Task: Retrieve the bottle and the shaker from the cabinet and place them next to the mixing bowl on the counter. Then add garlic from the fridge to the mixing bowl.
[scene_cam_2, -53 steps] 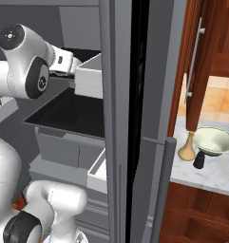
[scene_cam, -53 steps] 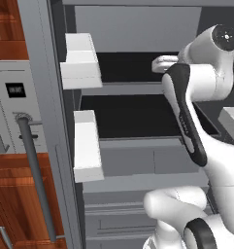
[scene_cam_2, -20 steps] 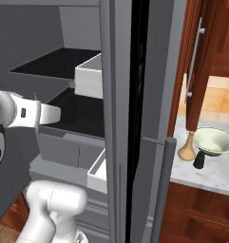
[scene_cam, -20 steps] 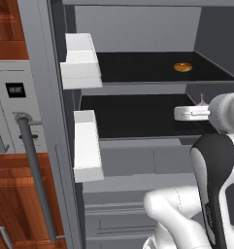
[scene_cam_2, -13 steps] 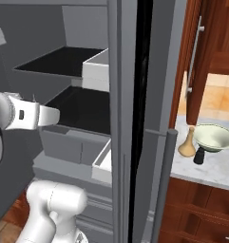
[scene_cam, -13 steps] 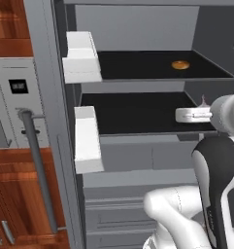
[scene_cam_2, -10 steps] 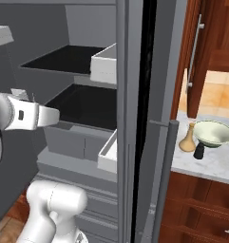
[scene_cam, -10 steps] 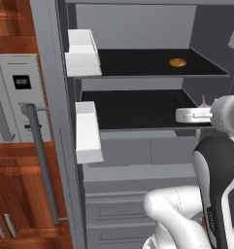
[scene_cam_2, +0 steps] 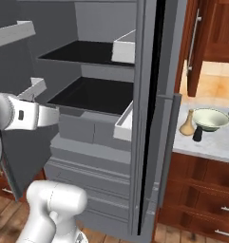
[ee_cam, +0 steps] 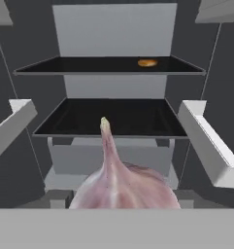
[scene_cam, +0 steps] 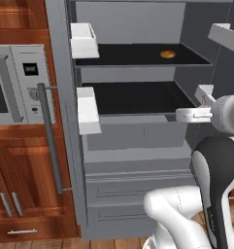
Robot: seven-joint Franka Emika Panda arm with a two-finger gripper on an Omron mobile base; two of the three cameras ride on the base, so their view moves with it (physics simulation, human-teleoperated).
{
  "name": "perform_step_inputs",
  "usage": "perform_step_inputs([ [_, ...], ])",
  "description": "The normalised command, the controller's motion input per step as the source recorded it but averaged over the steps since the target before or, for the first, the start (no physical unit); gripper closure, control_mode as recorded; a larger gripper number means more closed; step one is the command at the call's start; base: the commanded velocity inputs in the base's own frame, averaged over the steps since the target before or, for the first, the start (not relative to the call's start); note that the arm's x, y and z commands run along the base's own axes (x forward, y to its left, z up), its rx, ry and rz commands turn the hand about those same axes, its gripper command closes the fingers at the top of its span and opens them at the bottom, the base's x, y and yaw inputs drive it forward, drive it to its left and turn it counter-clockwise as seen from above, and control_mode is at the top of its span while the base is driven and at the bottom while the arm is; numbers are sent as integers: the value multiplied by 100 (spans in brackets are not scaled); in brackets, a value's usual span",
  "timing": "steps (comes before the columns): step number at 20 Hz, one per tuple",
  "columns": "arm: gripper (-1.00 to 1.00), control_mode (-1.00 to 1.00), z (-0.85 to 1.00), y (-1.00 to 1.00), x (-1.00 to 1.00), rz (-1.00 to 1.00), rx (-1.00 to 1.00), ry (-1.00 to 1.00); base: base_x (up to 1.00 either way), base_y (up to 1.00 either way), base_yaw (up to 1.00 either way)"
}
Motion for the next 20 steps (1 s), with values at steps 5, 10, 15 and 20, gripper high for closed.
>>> perform_step_inputs([
  [5, 100, 100, 0, 0, 0, 0, 0, 0, -69, -1, -7],
  [10, 100, 100, 0, 0, 0, 0, 0, 0, -56, -9, -11],
  [15, 100, 100, 0, 0, 0, 0, 0, 0, -11, -33, -11],
  [20, 100, 100, 0, 0, 0, 0, 0, 0, 0, -52, -6],
])
